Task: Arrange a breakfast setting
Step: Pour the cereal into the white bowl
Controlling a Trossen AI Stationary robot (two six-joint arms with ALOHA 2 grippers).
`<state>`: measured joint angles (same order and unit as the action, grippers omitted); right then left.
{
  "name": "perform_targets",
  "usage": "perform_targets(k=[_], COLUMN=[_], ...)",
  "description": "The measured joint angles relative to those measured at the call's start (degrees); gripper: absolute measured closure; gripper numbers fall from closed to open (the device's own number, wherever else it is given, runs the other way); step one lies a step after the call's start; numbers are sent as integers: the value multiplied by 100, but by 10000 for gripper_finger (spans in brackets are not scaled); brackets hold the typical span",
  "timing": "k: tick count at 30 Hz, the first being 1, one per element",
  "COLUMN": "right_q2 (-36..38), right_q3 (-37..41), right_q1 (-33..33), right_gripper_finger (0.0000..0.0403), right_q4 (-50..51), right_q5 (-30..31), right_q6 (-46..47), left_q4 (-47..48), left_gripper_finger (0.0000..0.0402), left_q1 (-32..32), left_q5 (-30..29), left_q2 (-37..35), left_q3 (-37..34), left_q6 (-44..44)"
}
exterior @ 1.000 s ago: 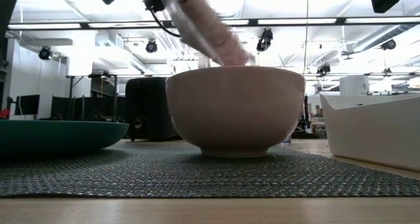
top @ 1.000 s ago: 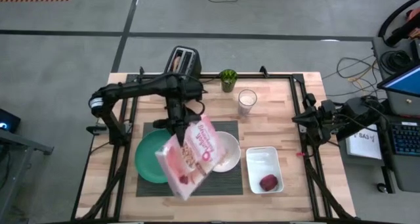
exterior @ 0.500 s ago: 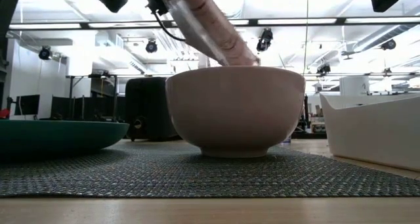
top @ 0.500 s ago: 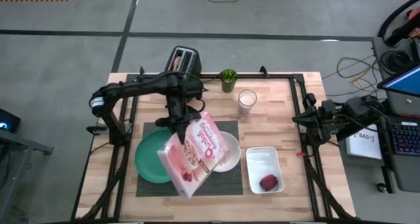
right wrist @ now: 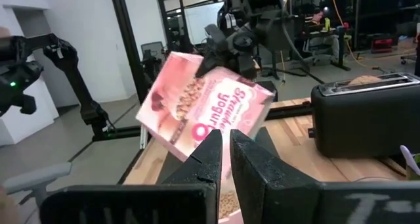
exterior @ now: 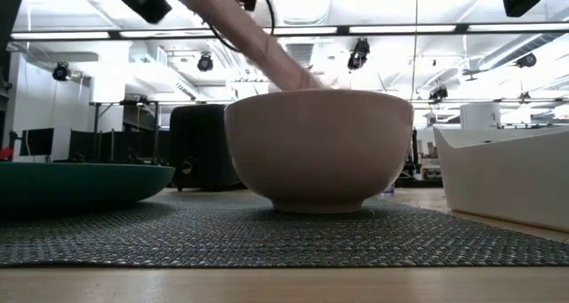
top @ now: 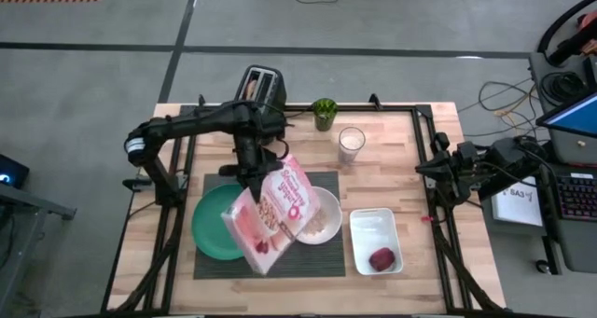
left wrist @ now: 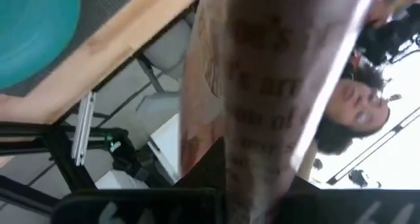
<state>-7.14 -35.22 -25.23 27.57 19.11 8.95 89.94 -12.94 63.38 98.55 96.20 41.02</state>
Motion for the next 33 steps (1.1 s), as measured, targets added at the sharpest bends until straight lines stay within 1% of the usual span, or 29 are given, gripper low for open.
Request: perform_targets(k=[3, 4, 6, 9, 13, 16, 18, 21, 24, 26, 29, 30, 32, 33], right_q2=[0, 0, 0, 0, 0, 0, 0, 0, 0, 0, 0, 0, 0, 0], right_q3=[0, 0, 0, 0, -2, -2, -2, -2, -2, -2, -2, -2, -4, -4], right_q1=[0, 0, 2, 2, 2, 2, 2, 2, 2, 2, 2, 2, 2, 2], right_gripper_finger=[380, 380, 380, 380, 380, 380, 380, 380, 380, 380, 380, 380, 380, 380], right_q4=[0, -2, -2, -4, -2, -2, -4, -8, -26, -45, -48, -60, -107, -109], right_q5=[0, 0, 0, 0, 0, 0, 2, 2, 3, 3, 16, 25, 40, 39], right_q6=[-2, -1, 2, 2, 2, -2, 5, 20, 14, 11, 11, 11, 6, 7], left_q4=[0, 6, 32, -44, 30, -20, 17, 7, 6, 12, 10, 9, 4, 2], left_gripper_finger=[402, 402, 402, 402, 402, 402, 402, 402, 402, 402, 402, 402, 402, 402], left_q1=[110, 125, 103, 107, 138, 148, 166, 237, 407, 456, 433, 425, 390, 332], left_q5=[360, 362, 227, 245, 103, 103, -57, -118, -158, -127, -51, 43, 300, 331], left_q2=[58, 37, 38, 100, 54, 61, 8, 82, 147, 104, 102, 108, 82, 44], left_q3=[-11, -11, -4, -9, -7, -7, -7, -7, -13, -13, -13, -13, -13, -13], left_q6=[-186, -115, 95, -322, -118, -498, -302, -101, -509, -604, -263, -287, -611, -641])
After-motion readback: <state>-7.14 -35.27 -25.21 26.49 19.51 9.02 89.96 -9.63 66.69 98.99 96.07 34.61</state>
